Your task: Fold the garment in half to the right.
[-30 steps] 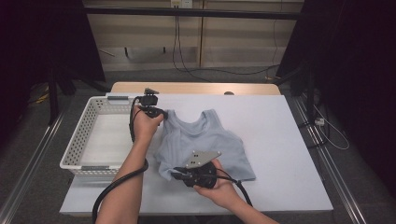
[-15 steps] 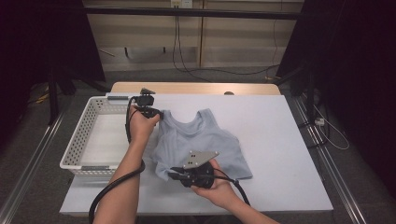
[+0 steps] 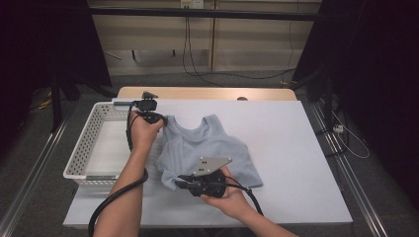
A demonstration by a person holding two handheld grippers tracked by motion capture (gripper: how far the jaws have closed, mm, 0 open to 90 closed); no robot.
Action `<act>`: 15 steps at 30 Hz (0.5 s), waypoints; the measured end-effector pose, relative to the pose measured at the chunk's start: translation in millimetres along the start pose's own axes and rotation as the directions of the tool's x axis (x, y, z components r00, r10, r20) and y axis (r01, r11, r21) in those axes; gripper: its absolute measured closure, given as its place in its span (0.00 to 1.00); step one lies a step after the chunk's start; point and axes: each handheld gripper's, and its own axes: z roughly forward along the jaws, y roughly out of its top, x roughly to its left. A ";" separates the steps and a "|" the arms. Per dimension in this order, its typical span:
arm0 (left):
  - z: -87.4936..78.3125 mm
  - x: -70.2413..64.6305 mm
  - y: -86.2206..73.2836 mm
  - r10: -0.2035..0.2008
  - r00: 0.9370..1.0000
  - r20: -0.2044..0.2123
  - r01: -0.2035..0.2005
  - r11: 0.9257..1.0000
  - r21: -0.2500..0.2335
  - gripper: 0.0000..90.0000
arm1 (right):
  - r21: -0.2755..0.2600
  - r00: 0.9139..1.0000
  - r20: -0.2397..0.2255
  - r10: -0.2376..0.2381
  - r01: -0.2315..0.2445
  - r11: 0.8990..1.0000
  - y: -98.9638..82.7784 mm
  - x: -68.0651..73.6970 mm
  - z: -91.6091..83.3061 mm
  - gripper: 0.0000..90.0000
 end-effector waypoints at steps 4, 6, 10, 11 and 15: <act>-3.2 0.3 1.3 0.002 1.000 -0.011 -0.002 1.000 -0.001 0.96 | -0.002 1.000 -0.005 0.009 -0.009 1.000 -0.2 0.9 0.8 0.89; -4.1 1.6 1.3 -0.002 1.000 -0.012 0.002 1.000 0.000 0.96 | -0.004 1.000 -0.009 0.013 -0.013 1.000 -0.1 1.7 1.1 0.89; -6.0 4.1 0.7 0.000 1.000 -0.016 0.000 1.000 -0.001 0.96 | -0.005 1.000 -0.010 0.013 -0.013 1.000 0.0 3.7 2.9 0.89; -6.2 4.1 0.5 -0.005 1.000 -0.018 0.005 1.000 -0.003 0.96 | -0.006 1.000 -0.010 0.013 -0.013 1.000 0.2 4.1 3.5 0.89; -7.2 4.7 0.9 -0.004 1.000 -0.017 0.004 1.000 -0.003 0.96 | -0.007 1.000 -0.015 0.021 -0.021 1.000 0.0 3.6 4.3 0.89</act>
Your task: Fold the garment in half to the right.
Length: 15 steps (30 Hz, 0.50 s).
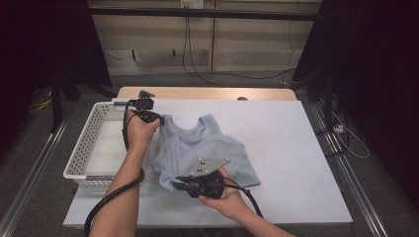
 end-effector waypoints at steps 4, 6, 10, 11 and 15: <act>0.9 -1.3 0.6 0.005 1.000 -0.002 -0.005 1.000 0.005 0.96 | -0.001 1.000 0.001 0.002 -0.002 1.000 -1.0 -0.1 0.6 0.89; 1.5 -1.5 1.2 0.009 1.000 -0.001 -0.009 1.000 0.009 0.96 | -0.003 1.000 0.001 0.012 -0.012 1.000 -2.0 -0.9 -0.1 0.89; 2.6 -2.6 2.7 0.009 1.000 -0.008 -0.009 1.000 0.012 0.96 | -0.009 1.000 0.002 0.017 -0.017 1.000 -3.6 -1.9 -2.2 0.89; 3.3 -3.2 2.9 0.009 1.000 -0.012 -0.009 1.000 0.014 0.96 | -0.011 1.000 0.001 0.019 -0.019 1.000 -3.5 -2.1 -3.0 0.89; 5.9 -6.4 5.0 0.019 1.000 -0.020 -0.018 1.000 0.019 0.96 | -0.020 1.000 0.005 0.029 -0.028 0.999 -3.9 -3.5 -6.6 0.89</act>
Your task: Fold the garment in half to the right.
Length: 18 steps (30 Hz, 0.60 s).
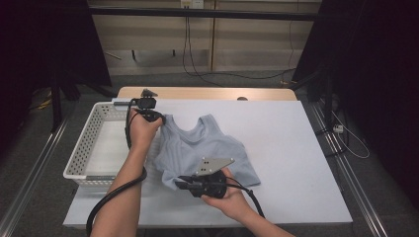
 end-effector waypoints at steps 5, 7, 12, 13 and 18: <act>1.9 -4.6 3.1 0.008 1.000 0.003 -0.008 1.000 -0.003 0.96 | -0.011 1.000 0.008 0.009 -0.009 1.000 -0.8 -0.9 -5.0 0.89; 2.1 -6.0 4.0 0.007 1.000 0.005 -0.007 1.000 -0.006 0.96 | -0.015 1.000 0.013 0.013 -0.013 1.000 -0.6 -1.7 -6.9 0.89; 2.5 -8.9 6.7 0.013 1.000 0.008 -0.013 1.000 -0.008 0.96 | -0.019 0.999 0.032 0.009 -0.008 1.000 -0.7 -2.5 -9.6 0.89; 2.5 -9.5 7.1 0.012 1.000 0.007 -0.012 1.000 -0.006 0.96 | -0.017 0.999 0.036 0.006 -0.005 1.000 -0.8 -2.4 -10.0 0.89; 3.3 -10.9 9.2 0.017 1.000 0.005 -0.017 1.000 -0.003 0.96 | -0.022 0.999 0.047 0.014 -0.013 1.000 -2.8 -4.6 -14.4 0.92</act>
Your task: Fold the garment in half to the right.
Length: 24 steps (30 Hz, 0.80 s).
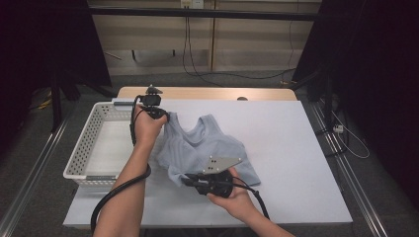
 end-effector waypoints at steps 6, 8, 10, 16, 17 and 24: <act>2.9 -4.9 0.9 0.003 1.000 0.000 -0.003 1.000 -0.001 0.96 | 0.012 1.000 0.019 -0.001 0.001 1.000 -1.6 -1.8 -5.3 0.93; 3.1 -6.3 1.7 0.006 1.000 0.001 -0.006 1.000 -0.001 0.96 | 0.015 1.000 0.028 -0.006 0.006 1.000 -1.9 -1.3 -6.7 0.93; 3.1 -7.5 2.6 0.008 1.000 0.004 -0.008 1.000 -0.001 0.96 | 0.017 0.999 0.045 -0.002 0.001 1.000 -2.3 -2.6 -9.7 0.94; 4.7 -11.0 5.3 0.014 1.000 0.008 -0.014 1.000 -0.001 0.96 | 0.007 0.997 0.069 0.021 -0.021 1.000 -2.3 -9.4 -19.6 0.94; 4.9 -11.5 5.8 0.016 1.000 0.008 -0.016 1.000 -0.001 0.96 | 0.007 0.997 0.071 0.022 -0.022 1.000 -2.3 -10.1 -20.9 0.94; 7.3 -15.3 8.2 0.019 1.000 0.006 -0.019 1.000 -0.009 0.96 | -0.003 0.996 0.084 0.035 -0.035 0.999 -4.9 -13.2 -27.4 0.94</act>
